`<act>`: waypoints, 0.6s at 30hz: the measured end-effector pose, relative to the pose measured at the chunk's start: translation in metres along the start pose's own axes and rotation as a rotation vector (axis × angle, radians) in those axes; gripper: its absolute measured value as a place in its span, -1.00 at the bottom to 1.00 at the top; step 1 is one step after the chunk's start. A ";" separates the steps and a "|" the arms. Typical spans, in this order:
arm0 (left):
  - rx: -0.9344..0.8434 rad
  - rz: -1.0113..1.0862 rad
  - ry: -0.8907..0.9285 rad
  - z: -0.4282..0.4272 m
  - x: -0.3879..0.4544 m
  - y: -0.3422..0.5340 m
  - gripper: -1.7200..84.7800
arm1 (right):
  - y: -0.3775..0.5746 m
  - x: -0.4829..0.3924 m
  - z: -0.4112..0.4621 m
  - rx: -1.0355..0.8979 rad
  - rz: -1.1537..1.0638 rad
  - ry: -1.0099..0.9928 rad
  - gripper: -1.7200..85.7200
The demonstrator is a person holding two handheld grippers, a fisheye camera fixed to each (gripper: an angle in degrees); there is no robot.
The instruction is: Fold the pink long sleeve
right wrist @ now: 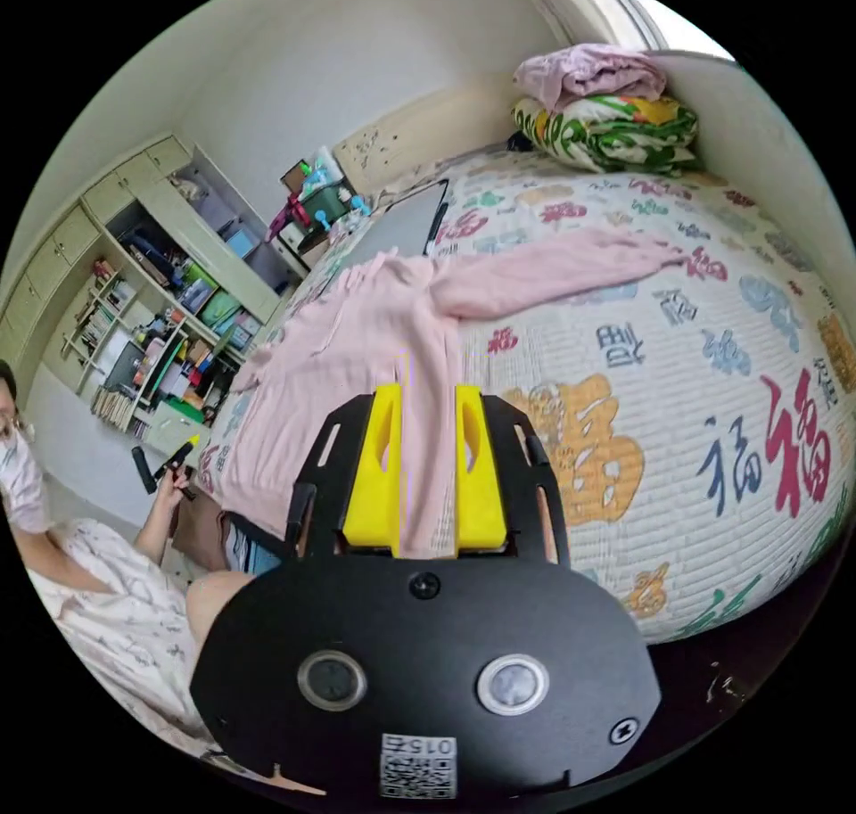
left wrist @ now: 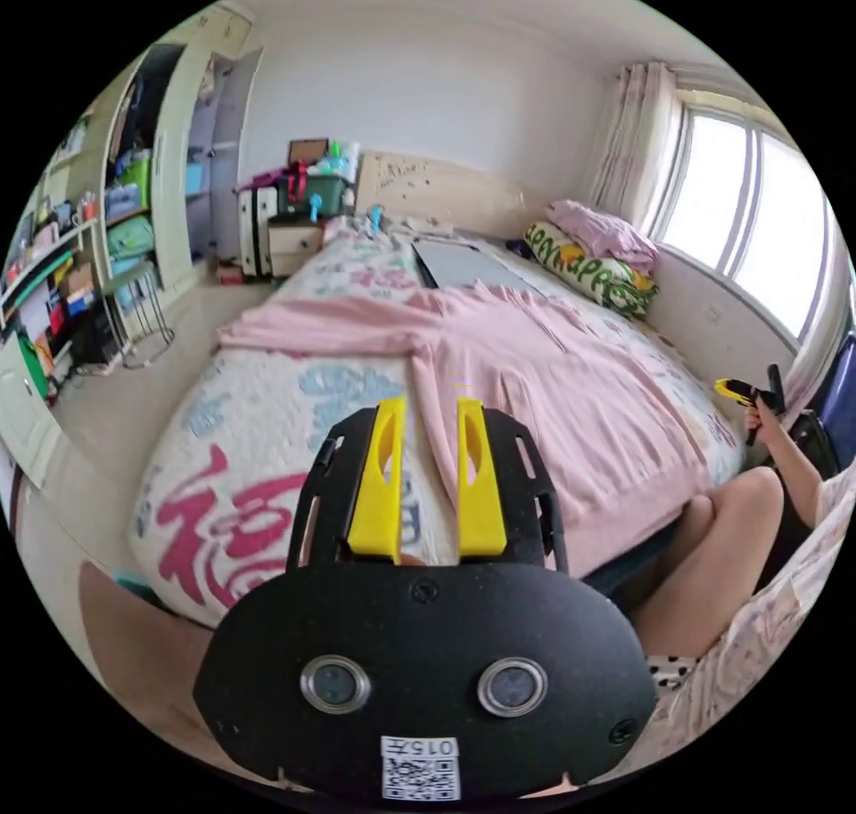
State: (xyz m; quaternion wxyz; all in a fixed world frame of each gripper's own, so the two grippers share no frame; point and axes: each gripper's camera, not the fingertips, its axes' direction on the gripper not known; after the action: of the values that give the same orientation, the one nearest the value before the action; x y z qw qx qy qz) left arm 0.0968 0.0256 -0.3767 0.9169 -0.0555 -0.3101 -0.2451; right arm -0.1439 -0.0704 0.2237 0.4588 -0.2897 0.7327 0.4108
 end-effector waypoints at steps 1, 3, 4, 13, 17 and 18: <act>-0.019 -0.054 0.044 0.009 0.001 0.019 -0.72 | 0.014 0.001 0.009 -0.043 0.006 0.001 -0.74; -0.054 -0.115 0.104 0.023 0.000 0.038 -0.70 | 0.031 0.003 0.022 -0.113 0.016 0.016 -0.71; -0.094 -0.136 0.118 0.033 0.001 0.046 -0.69 | 0.038 0.002 0.030 -0.169 0.009 0.020 -0.69; -0.251 -0.101 0.114 0.070 0.025 0.053 -0.78 | 0.056 -0.021 0.064 -0.325 -0.045 0.089 -0.72; -0.278 -0.028 0.094 0.068 0.031 0.044 -0.90 | 0.050 -0.031 0.071 -0.359 -0.067 0.115 -0.82; -0.274 -0.013 0.086 0.062 0.034 0.041 -0.91 | 0.048 -0.036 0.070 -0.366 -0.093 0.140 -0.84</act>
State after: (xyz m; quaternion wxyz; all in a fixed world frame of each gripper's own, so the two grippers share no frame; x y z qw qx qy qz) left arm 0.1068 0.0631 -0.3049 0.9117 -0.1676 -0.2343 -0.2931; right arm -0.1366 0.0160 0.2559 0.3649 -0.4294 0.6618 0.4945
